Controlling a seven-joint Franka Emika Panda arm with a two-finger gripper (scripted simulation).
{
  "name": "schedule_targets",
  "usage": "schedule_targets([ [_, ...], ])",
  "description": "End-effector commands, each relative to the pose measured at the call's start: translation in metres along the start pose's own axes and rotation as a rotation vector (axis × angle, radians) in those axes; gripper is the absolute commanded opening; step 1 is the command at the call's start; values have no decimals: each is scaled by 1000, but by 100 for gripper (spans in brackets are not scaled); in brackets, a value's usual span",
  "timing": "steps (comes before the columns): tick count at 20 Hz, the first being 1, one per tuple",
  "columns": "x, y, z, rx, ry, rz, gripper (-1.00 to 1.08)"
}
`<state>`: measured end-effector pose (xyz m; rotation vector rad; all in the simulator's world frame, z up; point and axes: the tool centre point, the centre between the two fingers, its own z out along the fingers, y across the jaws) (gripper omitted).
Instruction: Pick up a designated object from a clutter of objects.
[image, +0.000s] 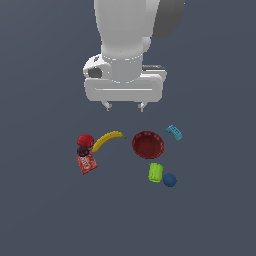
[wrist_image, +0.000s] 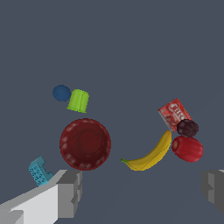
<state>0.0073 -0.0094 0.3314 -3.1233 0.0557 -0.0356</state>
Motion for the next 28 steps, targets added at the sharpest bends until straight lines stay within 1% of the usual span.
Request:
schedule_targets([
  [1,0,0,0,0,0,0,100],
  [4,0,3,3,3,-5,3,100],
  [9,-4,16,11,15,-25,14,100],
  [13,-4,17,11,16,-26,13,100],
  [21,7,8,25,11,-26,36,100],
  [28,31,-14,61,0,-26,86,100],
])
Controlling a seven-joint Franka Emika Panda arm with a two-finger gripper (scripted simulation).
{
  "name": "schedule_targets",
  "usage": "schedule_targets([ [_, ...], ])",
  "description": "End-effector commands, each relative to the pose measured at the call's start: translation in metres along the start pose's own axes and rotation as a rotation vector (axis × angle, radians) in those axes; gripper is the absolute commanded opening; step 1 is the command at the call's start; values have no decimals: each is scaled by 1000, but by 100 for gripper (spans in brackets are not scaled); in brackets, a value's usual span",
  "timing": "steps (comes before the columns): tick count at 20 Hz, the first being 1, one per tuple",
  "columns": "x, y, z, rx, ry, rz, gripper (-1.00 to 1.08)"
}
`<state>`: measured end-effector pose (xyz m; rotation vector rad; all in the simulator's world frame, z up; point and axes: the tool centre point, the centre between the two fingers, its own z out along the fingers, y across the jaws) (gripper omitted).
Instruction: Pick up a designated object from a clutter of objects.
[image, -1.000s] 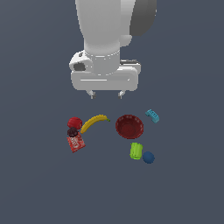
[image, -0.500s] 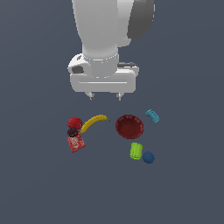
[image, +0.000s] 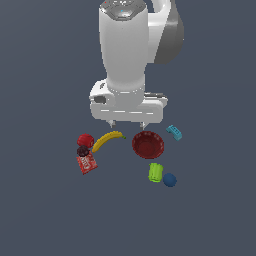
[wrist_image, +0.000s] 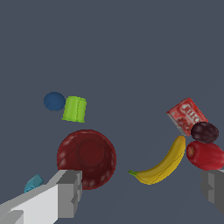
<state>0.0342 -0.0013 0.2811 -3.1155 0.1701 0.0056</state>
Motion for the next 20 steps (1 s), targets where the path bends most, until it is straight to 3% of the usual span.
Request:
schedule_targets([
  [1,9,-11,16,-4,0,22,100],
  [11,44,-72,107,-18,4,133,100],
  [20,53,-113,172,-21,6,203,100],
])
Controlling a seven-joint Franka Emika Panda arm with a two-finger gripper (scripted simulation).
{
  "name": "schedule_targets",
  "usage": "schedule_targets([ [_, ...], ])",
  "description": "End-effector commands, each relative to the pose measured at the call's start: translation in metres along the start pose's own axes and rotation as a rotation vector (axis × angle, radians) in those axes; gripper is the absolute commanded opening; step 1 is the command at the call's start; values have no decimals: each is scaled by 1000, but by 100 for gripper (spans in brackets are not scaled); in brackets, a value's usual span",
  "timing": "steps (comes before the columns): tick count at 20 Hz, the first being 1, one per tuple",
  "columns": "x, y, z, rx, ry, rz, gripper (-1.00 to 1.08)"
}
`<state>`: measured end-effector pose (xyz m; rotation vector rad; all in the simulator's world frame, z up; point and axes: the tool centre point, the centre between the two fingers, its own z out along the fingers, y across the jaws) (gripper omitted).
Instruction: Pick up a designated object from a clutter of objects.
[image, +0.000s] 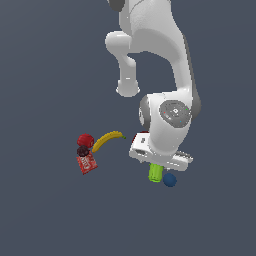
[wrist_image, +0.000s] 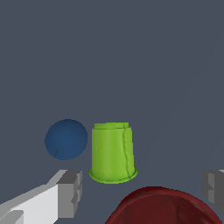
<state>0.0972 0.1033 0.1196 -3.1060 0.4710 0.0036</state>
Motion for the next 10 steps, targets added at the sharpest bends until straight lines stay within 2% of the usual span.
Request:
schedule_targets([
  [1,0,-9,13,0,2,16,100],
  [10,-2,-19,30,0,1,32,100],
])
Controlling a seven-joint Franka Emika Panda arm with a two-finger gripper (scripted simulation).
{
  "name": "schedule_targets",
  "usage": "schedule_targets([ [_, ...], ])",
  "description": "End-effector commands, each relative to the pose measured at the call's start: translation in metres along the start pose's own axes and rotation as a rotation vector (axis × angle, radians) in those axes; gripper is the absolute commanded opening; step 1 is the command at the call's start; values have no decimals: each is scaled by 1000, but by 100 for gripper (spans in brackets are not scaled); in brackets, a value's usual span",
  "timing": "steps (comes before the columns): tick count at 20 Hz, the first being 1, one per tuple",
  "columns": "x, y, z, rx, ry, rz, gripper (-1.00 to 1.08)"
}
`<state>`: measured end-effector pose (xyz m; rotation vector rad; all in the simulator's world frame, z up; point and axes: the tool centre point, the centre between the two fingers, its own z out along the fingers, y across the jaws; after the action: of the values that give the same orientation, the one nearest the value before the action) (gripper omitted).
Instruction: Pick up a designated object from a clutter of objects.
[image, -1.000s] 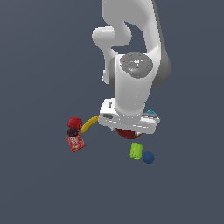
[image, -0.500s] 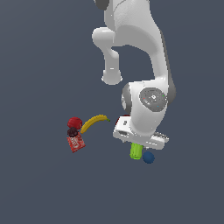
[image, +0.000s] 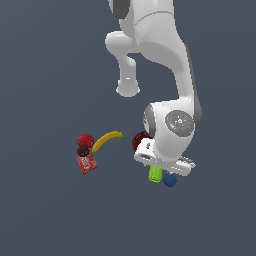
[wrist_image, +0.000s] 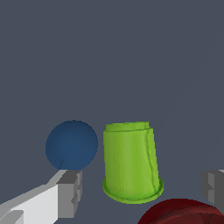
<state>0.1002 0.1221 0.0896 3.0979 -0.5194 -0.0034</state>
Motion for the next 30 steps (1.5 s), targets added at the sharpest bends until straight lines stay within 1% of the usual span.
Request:
schedule_targets([
  [1,0,0,0,0,1,1,100],
  [5,0,0,10,0,1,1,100],
  [12,0,0,45,1,2,3,100],
  [17,1,-1,51,1,2,3,100],
  [18,1,-1,51,1,2,3,-100],
  [27,1,-1,51,1,2,3,-100],
  [28,13,-2,31,15,34,10,-100],
  [30,13,-2,30,15,34,10,-100],
])
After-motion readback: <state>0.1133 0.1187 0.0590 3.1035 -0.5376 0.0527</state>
